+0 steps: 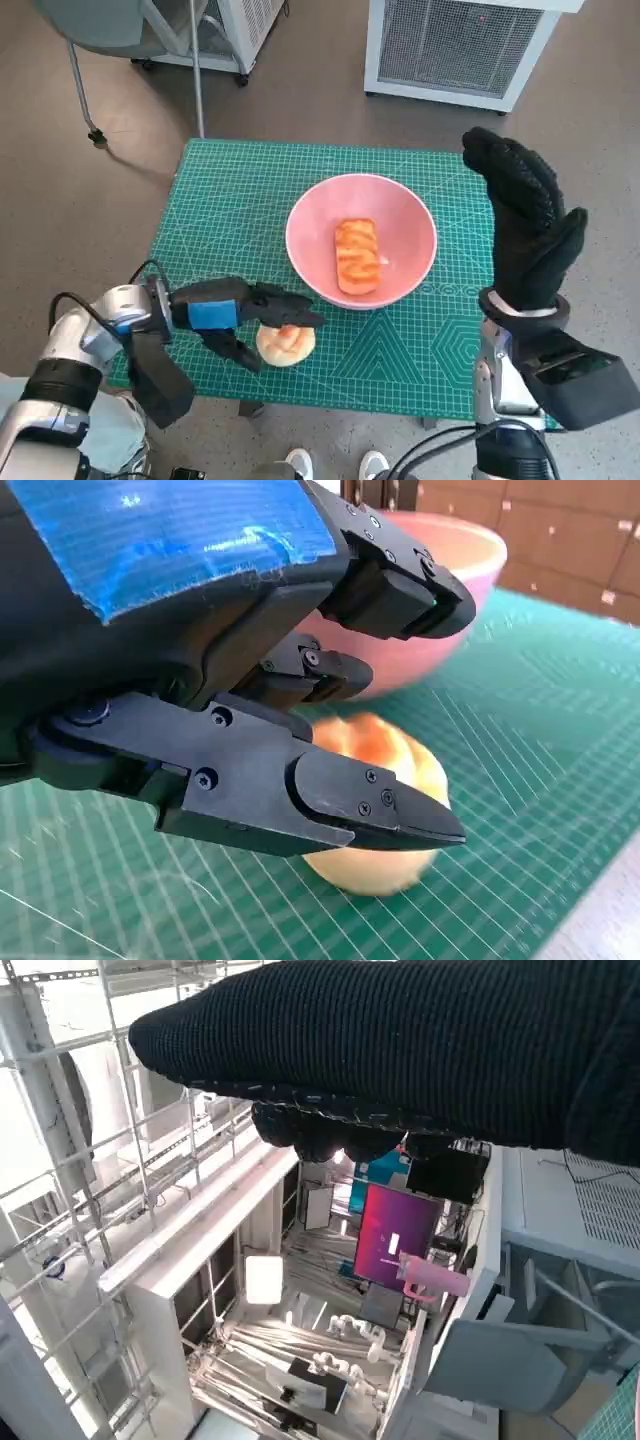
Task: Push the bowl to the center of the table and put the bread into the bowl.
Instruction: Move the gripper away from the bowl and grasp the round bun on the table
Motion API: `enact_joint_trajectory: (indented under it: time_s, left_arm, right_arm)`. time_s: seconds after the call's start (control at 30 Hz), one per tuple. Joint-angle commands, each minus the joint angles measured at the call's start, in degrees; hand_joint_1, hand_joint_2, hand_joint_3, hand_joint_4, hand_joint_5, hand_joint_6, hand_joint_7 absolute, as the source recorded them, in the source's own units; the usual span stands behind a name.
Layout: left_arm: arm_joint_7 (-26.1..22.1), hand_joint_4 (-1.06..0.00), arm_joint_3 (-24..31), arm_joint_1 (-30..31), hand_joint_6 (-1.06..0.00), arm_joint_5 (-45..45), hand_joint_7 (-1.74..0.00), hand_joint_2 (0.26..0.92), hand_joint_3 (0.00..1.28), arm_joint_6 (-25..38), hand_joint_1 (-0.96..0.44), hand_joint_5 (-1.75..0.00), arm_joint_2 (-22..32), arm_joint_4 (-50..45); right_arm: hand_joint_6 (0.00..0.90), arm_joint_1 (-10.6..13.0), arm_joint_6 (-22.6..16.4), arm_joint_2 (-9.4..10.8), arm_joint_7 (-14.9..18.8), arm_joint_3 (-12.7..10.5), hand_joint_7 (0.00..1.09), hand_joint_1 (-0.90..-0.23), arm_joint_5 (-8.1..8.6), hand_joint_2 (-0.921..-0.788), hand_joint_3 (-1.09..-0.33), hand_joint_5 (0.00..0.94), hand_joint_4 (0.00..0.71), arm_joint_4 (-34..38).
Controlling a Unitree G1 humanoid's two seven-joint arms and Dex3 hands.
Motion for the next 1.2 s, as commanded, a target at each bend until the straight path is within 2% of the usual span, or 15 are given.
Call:
enact_joint_trajectory:
  time_s: [0.03,0.17,0.23,0.27,0.3,0.33,0.37,0.43,0.53,0.63,0.93,1.2]
  left_arm:
    - [1.52,-0.42,-2.13,-0.62,-0.46,2.01,-0.05,0.873,0.00,0.99,-0.26,-0.01,-1.05,1.85]
    - [3.43,-0.46,-3.49,-0.70,-0.49,3.91,-0.06,0.901,0.02,1.56,-0.18,-0.02,-1.30,2.60]
    - [5.37,-0.51,-4.00,-0.83,-0.54,5.24,-0.09,0.913,0.10,1.31,-0.13,-0.05,-1.01,2.73]
    - [6.37,-0.54,-4.22,-0.88,-0.51,5.92,-0.37,0.914,0.14,1.17,-0.17,-0.07,-0.84,2.76]
    - [7.11,-0.57,-4.43,-0.94,-0.45,6.37,-0.81,0.917,0.23,1.09,-0.23,-0.12,-0.71,2.80]
    - [8.11,-0.47,-4.65,-1.03,-0.44,7.03,-1.06,0.918,0.27,0.96,-0.15,-0.60,-0.55,2.80]
    - [9.19,-0.40,-4.80,-1.05,-0.42,7.78,-1.22,0.919,0.30,0.74,-0.10,-0.91,-0.21,2.58]
    - [10.77,-0.42,-5.04,-1.09,-0.45,8.76,-1.31,0.920,0.27,0.39,-0.05,-1.13,0.40,2.23]
    - [11.79,-0.47,-5.24,-1.20,-0.50,8.93,-1.33,0.920,0.23,-0.17,-0.02,-1.26,1.21,2.04]
    - [11.88,-0.49,-4.93,-1.23,-0.52,7.71,-1.32,0.921,0.21,-1.38,-0.01,-1.30,2.37,2.00]
    - [9.43,-0.46,-2.49,-1.82,-0.54,0.23,-1.35,0.921,0.21,-4.50,0.00,-1.31,4.97,0.63]
    - [10.17,-0.47,2.20,-2.50,-0.53,-7.79,-1.36,0.921,0.21,-8.30,0.00,-1.30,5.97,-2.28]
  right_arm:
    - [-0.001,0.53,0.09,-0.11,0.02,-0.09,0.70,-0.541,-0.24,-0.921,-0.791,0.020,0.313,0.55]
    - [-0.001,0.49,0.03,-0.02,0.11,-0.05,0.70,-0.542,-0.15,-0.921,-0.791,0.020,0.313,0.67]
    - [-0.001,0.55,0.02,0.05,0.08,0.00,0.70,-0.542,-0.17,-0.921,-0.792,0.020,0.313,0.61]
    - [-0.001,0.60,0.02,0.09,0.06,0.04,0.70,-0.542,-0.20,-0.921,-0.792,0.020,0.313,0.57]
    - [-0.001,0.62,0.02,0.11,0.05,0.06,0.70,-0.542,-0.22,-0.921,-0.792,0.020,0.313,0.54]
    - [-0.001,0.63,0.00,0.11,0.05,0.06,0.70,-0.542,-0.23,-0.921,-0.792,0.020,0.313,0.56]
    - [-0.001,0.66,-0.03,0.11,0.07,0.04,0.70,-0.542,-0.19,-0.921,-0.792,0.020,0.313,0.56]
    - [-0.001,0.68,-0.06,0.09,0.11,-0.01,0.70,-0.542,-0.09,-0.921,-0.792,0.020,0.313,0.60]
    - [-0.001,0.60,-0.10,0.06,0.16,-0.10,0.70,-0.542,0.09,-0.921,-0.792,0.020,0.313,0.80]
    - [-0.001,0.63,-0.10,0.19,0.02,-0.09,0.70,-0.542,0.02,-0.921,-0.792,0.020,0.313,0.76]
    - [-0.001,0.43,-0.22,0.49,-0.17,-0.07,0.70,-0.543,0.02,-0.921,-0.792,0.020,0.314,1.30]
    - [-0.001,0.46,-0.22,0.63,-0.11,-0.15,0.71,-0.543,0.32,-0.921,-0.792,0.019,0.313,1.41]
